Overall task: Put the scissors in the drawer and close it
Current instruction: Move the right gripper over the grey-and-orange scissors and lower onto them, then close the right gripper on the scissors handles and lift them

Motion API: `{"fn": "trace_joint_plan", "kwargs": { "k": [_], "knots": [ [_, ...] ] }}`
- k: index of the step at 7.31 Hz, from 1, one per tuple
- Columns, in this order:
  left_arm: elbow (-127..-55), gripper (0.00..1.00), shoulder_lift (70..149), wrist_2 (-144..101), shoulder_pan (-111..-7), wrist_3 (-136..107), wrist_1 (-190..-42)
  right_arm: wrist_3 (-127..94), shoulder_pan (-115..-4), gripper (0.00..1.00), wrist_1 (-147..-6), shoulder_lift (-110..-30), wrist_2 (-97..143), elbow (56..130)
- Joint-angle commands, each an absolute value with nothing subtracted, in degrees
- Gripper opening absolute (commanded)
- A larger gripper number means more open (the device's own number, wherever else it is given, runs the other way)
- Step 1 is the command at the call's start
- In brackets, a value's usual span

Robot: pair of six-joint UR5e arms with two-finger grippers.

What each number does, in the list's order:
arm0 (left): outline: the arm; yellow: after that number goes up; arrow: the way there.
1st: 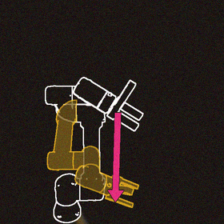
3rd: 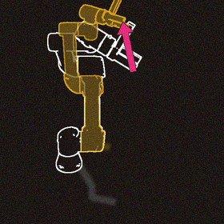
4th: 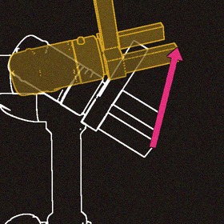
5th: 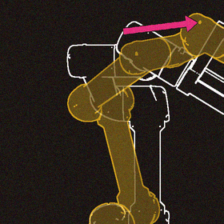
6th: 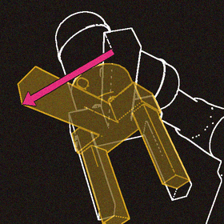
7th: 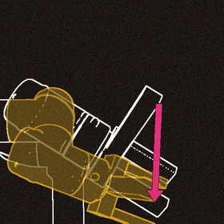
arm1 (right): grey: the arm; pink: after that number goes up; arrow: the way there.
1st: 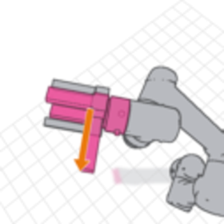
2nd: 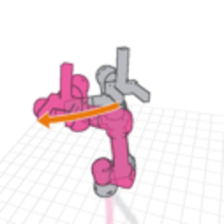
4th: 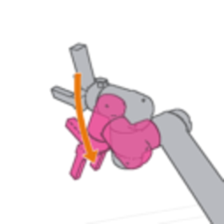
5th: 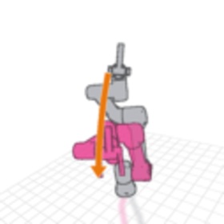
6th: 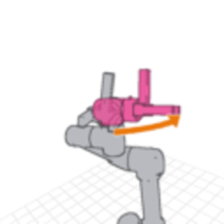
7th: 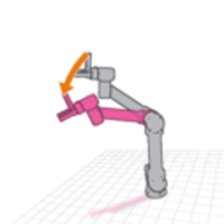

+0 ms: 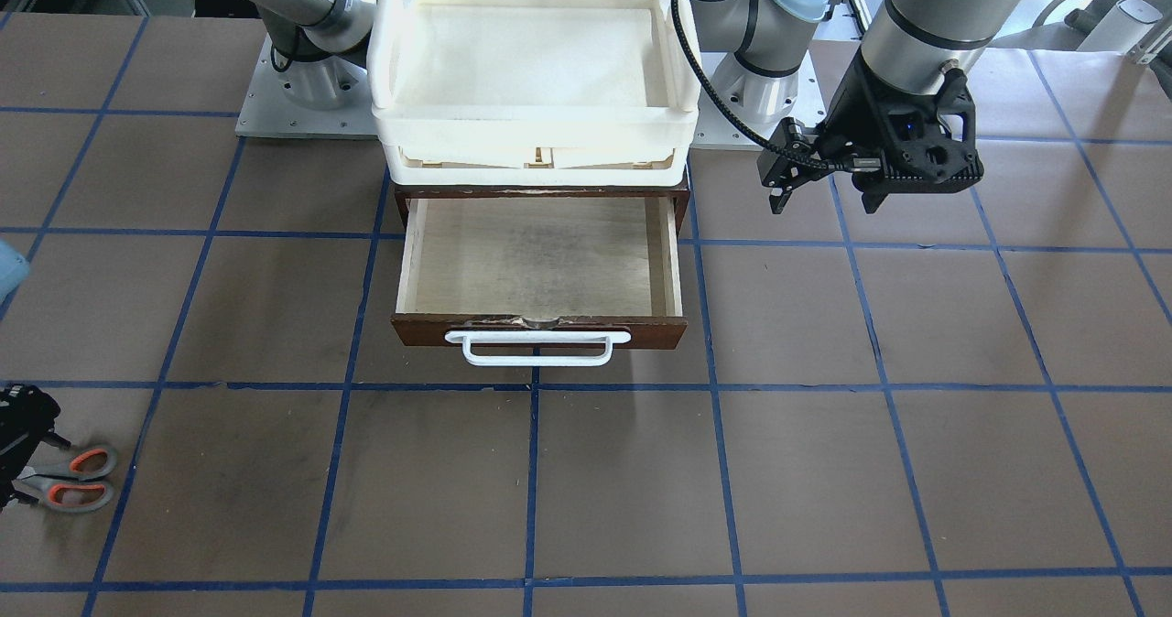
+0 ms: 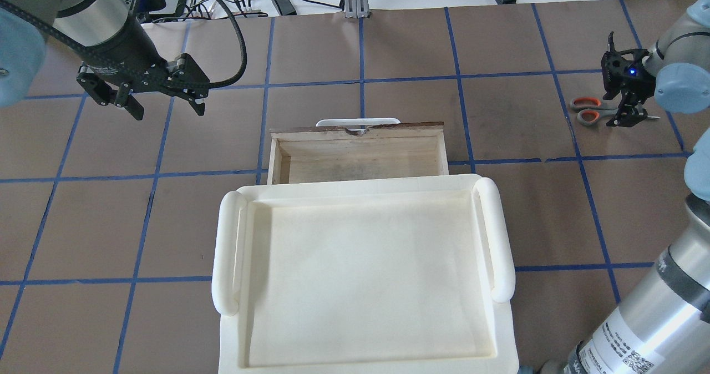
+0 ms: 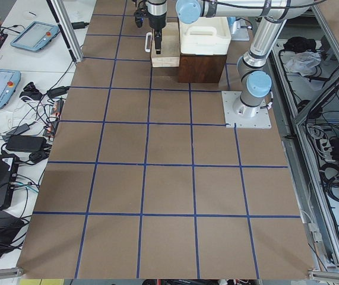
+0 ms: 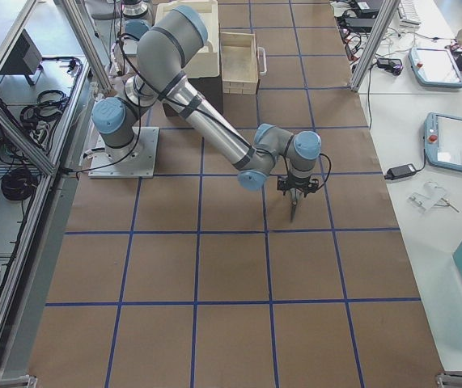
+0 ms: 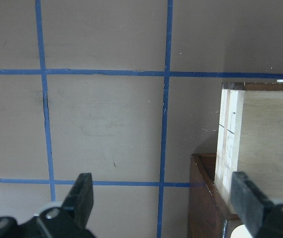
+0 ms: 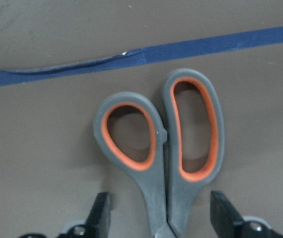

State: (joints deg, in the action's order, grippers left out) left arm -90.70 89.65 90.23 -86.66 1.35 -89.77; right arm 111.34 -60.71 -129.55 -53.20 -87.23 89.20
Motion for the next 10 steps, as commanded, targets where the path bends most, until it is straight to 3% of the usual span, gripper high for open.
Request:
{"fn": "trace_joint_plan", "kwargs": {
  "k": [1,2,5,7,10],
  "knots": [
    [-90.7,1.00,89.6,90.3,-86.7,1.4,-89.8,111.4,-60.6,0.58,-129.6,-53.2,-87.5,89.2],
    [-90.7,1.00,89.6,90.2,-86.7,1.4,-89.7,111.4,-60.5,0.51,-129.6,-53.3,-87.5,89.2],
    [-90.7,1.00,89.6,90.3,-86.7,1.4,-89.8,111.2,-60.5,0.14,-129.6,-53.3,-87.8,89.2],
    [-90.7,1.00,89.6,90.3,-86.7,1.4,-89.8,110.9,-60.5,0.01,-129.2,-54.7,-87.5,89.1],
    [-90.7,1.00,89.6,90.3,-86.7,1.4,-89.8,111.4,-60.6,0.00,-120.6,-62.7,-87.2,89.2]
  ]
}}
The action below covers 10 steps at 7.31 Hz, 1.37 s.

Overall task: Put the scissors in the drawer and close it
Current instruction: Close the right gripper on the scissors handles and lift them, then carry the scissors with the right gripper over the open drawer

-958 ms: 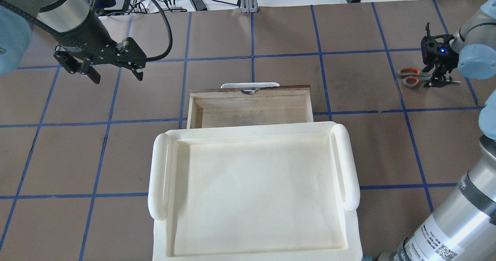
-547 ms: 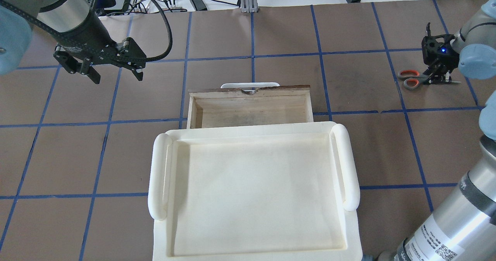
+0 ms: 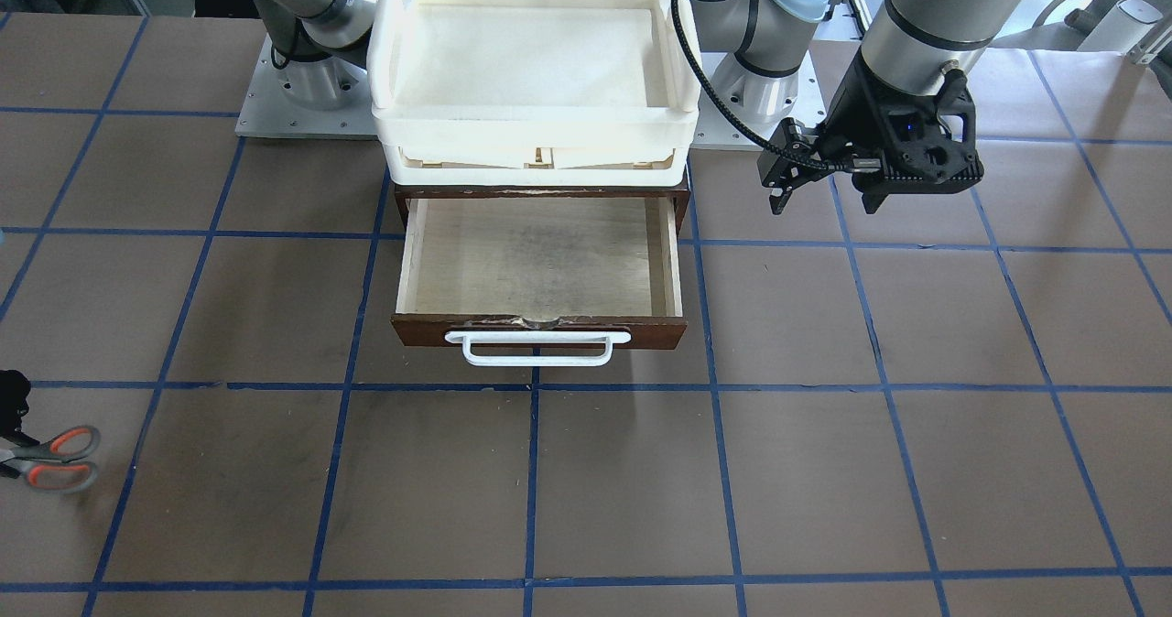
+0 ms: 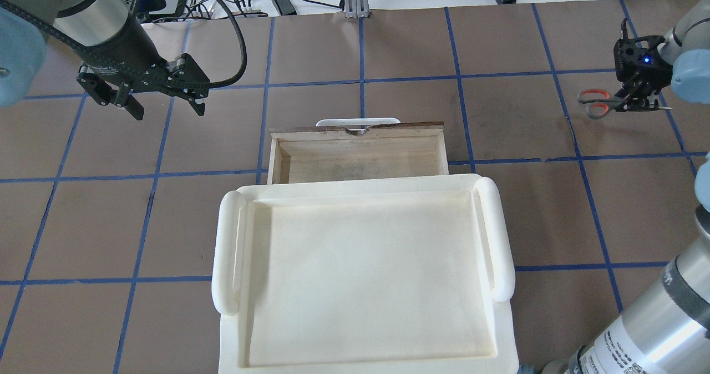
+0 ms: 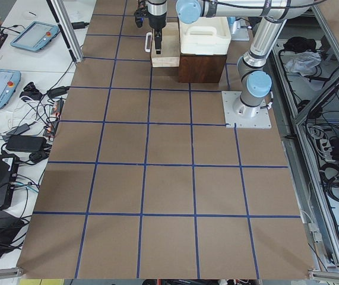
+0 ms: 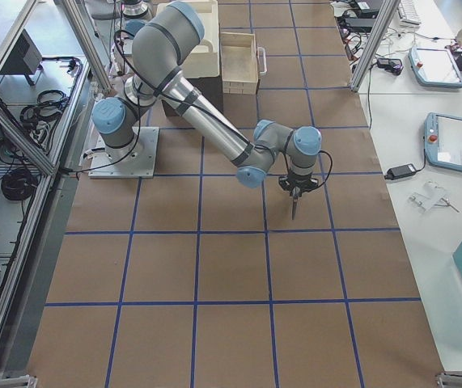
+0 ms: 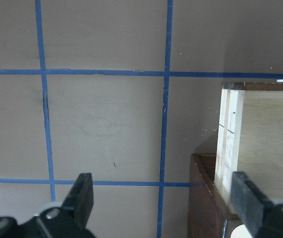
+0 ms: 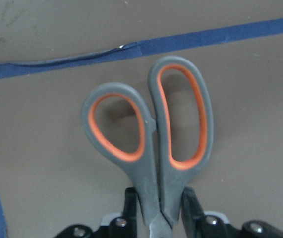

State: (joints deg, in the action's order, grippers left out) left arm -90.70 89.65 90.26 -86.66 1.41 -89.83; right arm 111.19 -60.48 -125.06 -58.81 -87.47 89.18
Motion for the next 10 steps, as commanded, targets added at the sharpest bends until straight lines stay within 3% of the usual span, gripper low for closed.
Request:
{"fn": "trace_joint_plan", "kwargs": {
  "k": [1,6,10],
  "knots": [
    [-90.7,1.00,89.6,90.3,-86.7,1.4,-89.8,111.4,-61.3,0.00,-117.8,-66.0,-87.1,89.3],
    [-90.7,1.00,89.6,90.3,-86.7,1.4,-89.7,106.5,-75.9,0.00,-98.7,-83.8,-88.0,89.6],
    [-90.7,1.00,89.6,90.4,-86.7,1.4,-89.8,89.9,-96.0,0.00,-94.7,-86.2,-87.7,89.6]
  ]
}}
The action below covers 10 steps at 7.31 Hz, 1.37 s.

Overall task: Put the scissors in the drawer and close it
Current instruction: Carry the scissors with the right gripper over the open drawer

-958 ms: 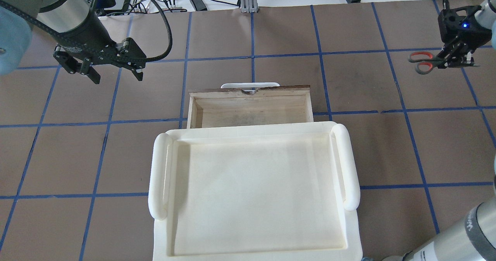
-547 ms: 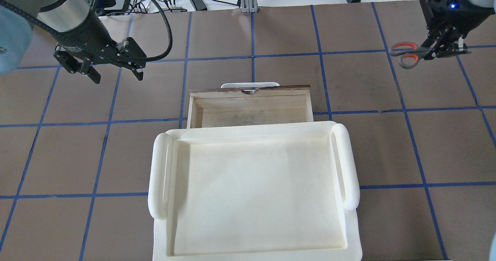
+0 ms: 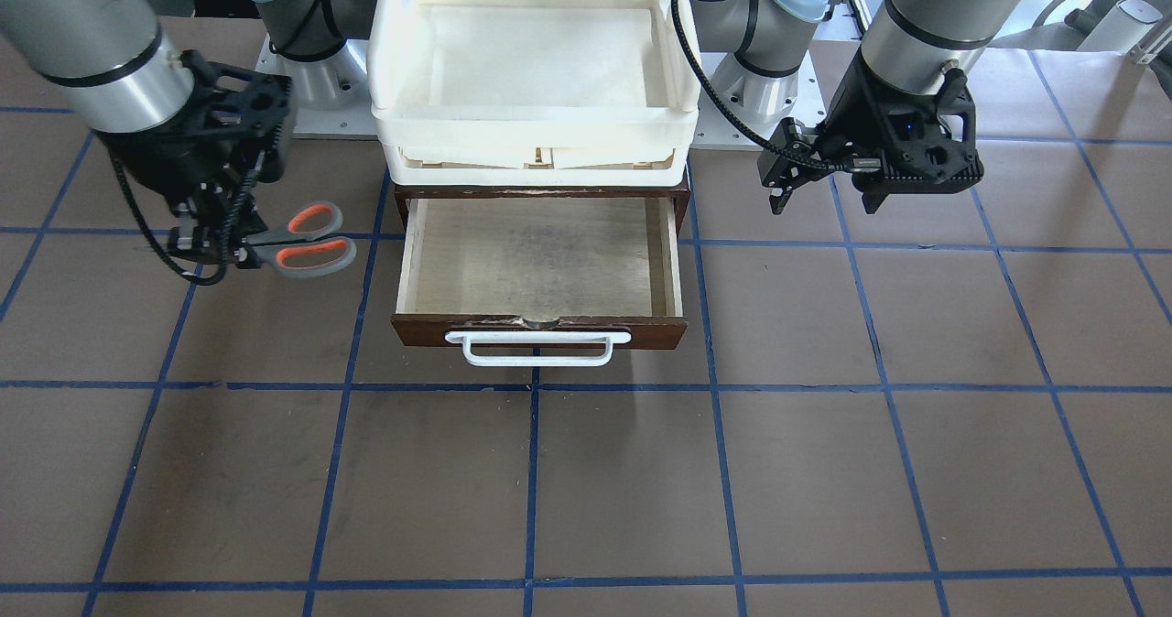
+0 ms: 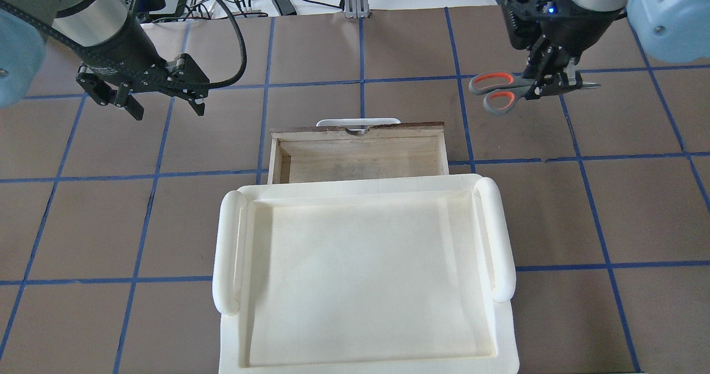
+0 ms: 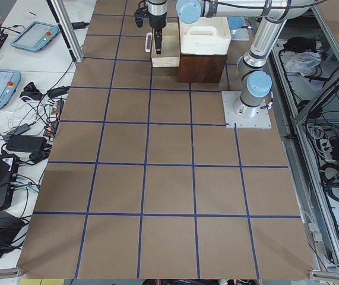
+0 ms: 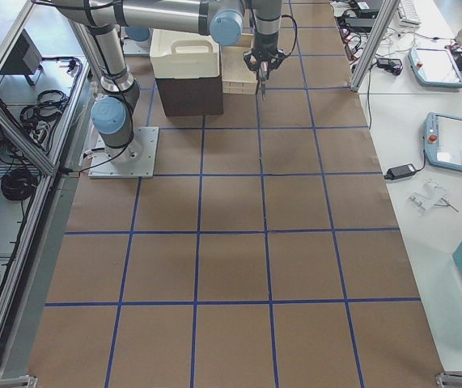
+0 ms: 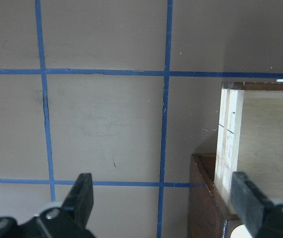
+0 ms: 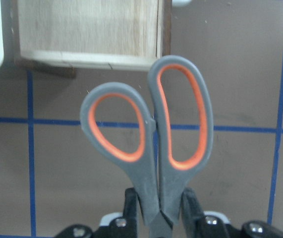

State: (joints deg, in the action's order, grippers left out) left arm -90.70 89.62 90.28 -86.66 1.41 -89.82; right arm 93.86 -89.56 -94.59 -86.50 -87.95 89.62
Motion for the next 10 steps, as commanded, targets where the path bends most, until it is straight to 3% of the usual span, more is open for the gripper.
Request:
{"fn": "trace_joint_plan", "kwargs": {
  "k": [1,5,10],
  "knots": [
    [-90.7,1.00,89.6,90.3,-86.7,1.4,-89.8,89.4,-100.0,0.00,-95.6,-85.0,-87.3,89.3],
    [-90.7,1.00,89.6,90.4,-86.7,1.4,-89.8,76.9,-112.5,0.00,-104.7,-77.4,-87.2,89.1],
    [-90.7,1.00,89.6,90.4,-86.7,1.4,-89.9,71.4,-115.4,0.00,-107.6,-72.2,-87.2,89.6]
  ]
}}
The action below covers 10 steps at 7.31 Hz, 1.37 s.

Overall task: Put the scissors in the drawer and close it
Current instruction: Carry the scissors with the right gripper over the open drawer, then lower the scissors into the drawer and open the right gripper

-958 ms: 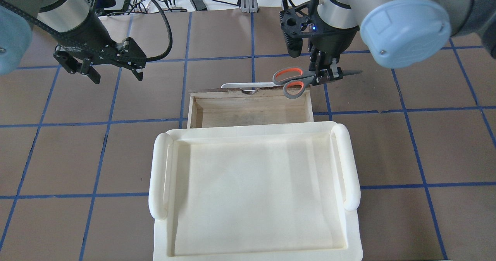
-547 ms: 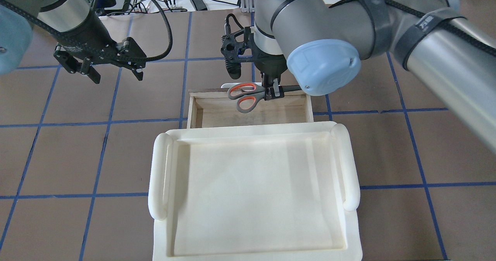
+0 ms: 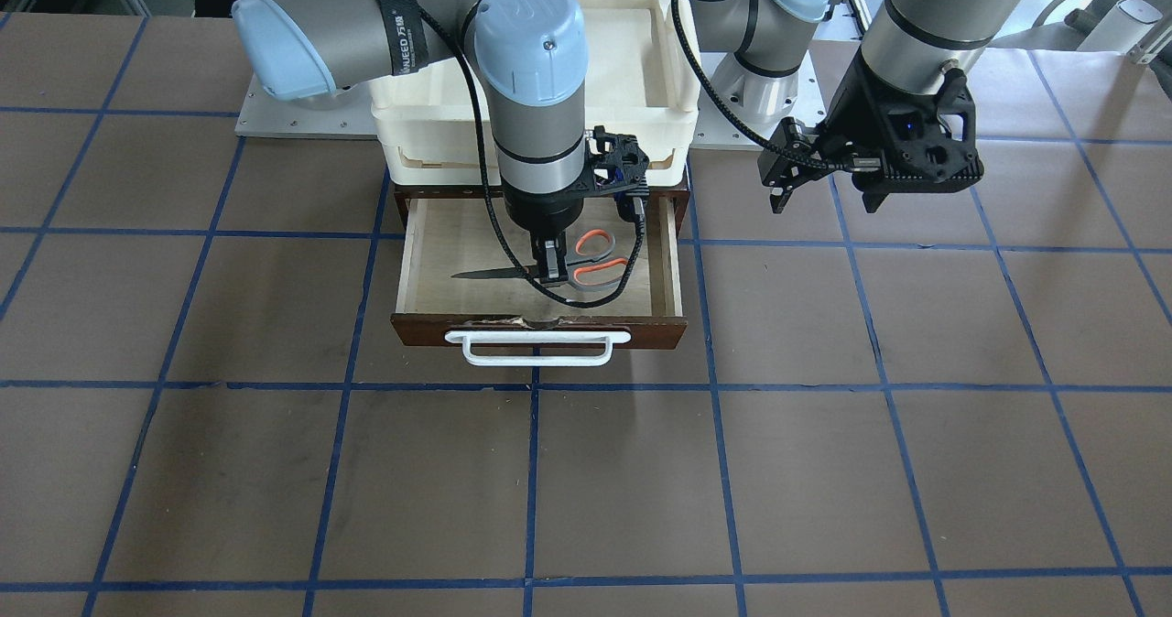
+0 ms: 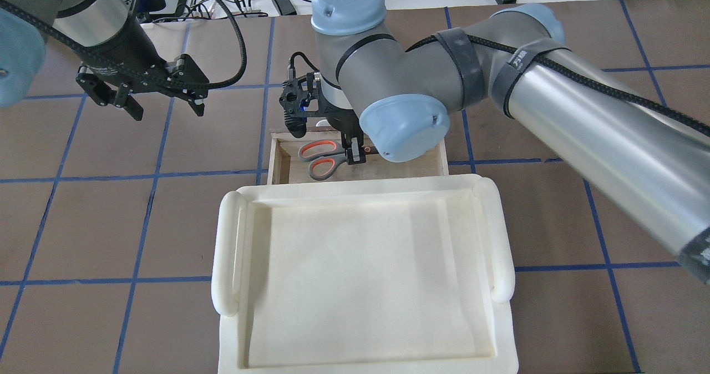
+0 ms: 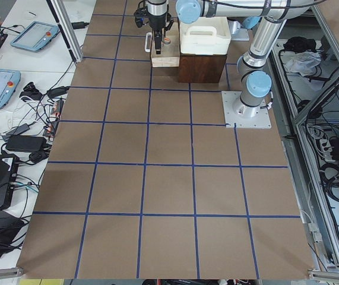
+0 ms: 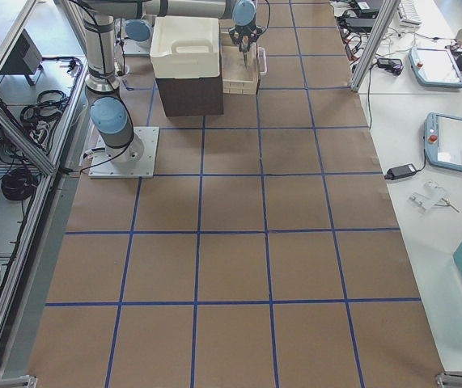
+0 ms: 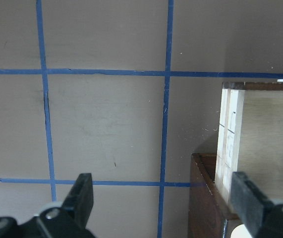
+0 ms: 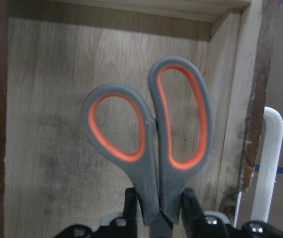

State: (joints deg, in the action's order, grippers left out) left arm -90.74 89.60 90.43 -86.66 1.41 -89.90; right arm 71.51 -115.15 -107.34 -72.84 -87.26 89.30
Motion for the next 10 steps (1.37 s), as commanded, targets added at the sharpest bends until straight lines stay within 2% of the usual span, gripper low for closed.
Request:
{"fn": "trace_joint_plan", "kwargs": {
  "k": [1,10],
  "knots": [
    [-90.8,1.00,89.6,90.4,-86.7,1.3,-89.9,71.3,-115.4,0.00,-107.6,-72.2,-87.3,89.6],
    [-90.7,1.00,89.2,90.5,-86.7,1.4,-90.1,71.4,-115.4,0.00,-104.9,-72.2,-87.5,90.0]
  ]
}}
